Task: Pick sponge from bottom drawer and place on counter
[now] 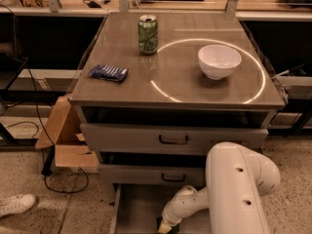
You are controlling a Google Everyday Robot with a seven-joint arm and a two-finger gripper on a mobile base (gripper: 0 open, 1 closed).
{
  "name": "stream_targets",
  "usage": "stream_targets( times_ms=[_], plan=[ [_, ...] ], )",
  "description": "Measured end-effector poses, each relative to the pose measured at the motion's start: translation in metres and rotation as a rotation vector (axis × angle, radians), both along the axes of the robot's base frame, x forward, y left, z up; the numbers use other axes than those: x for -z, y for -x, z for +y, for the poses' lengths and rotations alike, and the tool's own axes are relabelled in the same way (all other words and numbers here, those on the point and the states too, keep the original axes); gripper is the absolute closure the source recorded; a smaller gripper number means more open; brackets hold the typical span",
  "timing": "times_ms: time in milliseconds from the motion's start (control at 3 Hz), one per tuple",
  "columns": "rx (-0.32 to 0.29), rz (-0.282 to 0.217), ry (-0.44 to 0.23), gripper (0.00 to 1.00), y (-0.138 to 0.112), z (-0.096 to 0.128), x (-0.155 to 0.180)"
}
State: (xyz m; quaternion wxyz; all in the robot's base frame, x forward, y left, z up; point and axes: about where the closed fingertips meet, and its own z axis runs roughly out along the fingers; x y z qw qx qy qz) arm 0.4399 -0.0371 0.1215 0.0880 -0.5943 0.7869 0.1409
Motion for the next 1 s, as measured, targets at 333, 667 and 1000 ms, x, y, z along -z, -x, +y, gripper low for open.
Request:
stream_targets(
  times_ms=[333, 667, 1000],
  plan=[
    [0.0, 0.0, 0.0, 1.0, 0.0, 0.0, 0.0],
    [0.0, 0.003, 0.0, 1.0, 0.001, 0.0, -0.001],
    [0.01, -0.003, -0.035, 1.0, 0.01, -0.003, -0.023]
  ],
)
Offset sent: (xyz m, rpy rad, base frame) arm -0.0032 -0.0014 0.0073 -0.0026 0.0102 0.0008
